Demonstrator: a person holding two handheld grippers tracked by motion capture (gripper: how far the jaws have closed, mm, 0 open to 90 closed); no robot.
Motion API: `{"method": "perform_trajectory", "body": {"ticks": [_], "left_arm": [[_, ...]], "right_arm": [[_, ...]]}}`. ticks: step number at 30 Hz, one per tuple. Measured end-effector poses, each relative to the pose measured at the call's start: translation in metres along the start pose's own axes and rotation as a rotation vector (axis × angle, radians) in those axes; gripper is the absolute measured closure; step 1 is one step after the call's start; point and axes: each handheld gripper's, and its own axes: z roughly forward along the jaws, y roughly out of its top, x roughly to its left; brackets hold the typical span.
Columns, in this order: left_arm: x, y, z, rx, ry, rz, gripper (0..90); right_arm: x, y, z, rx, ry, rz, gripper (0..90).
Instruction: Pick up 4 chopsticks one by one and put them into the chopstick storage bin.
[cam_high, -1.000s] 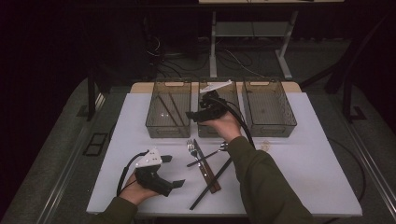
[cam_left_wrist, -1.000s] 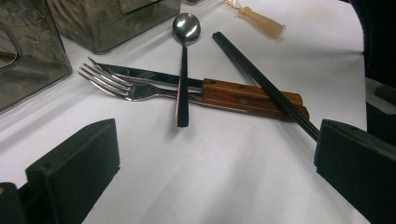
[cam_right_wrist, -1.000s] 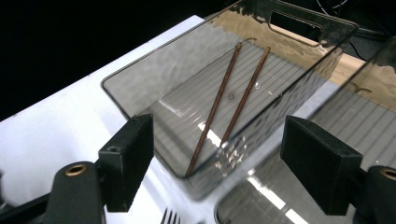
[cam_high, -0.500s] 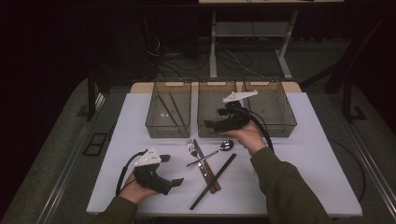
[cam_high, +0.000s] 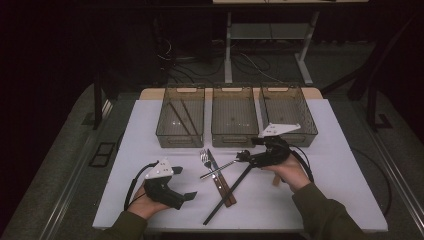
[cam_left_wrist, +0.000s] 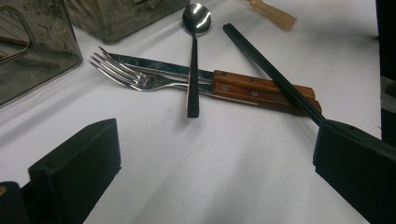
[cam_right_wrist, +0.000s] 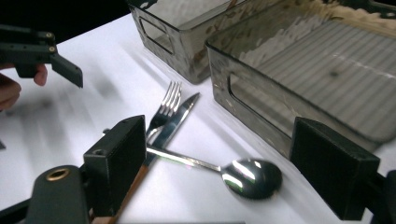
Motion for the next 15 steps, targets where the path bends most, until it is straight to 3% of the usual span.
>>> {"method": "perform_trajectory", "body": {"ticks": [4, 6, 15], "left_arm": [[-0.001, 0.0, -0.001, 0.002, 0.005, 0.003, 0.5], [-0.001, 0.0, -0.001, 0.006, 0.016, -0.002, 0.9], [-0.001, 0.0, -0.002, 0.008, 0.016, -0.006, 4.7]], "right_arm": [[0.0, -0.013, -0.013, -0.018, -0.022, -0.004, 17.5], [0.001, -0.018, -0.018, -0.017, -0.062, -0.005, 17.5], [-0.002, -0.047, -0.044, -0.03, -0.094, 0.012, 17.5]]}}
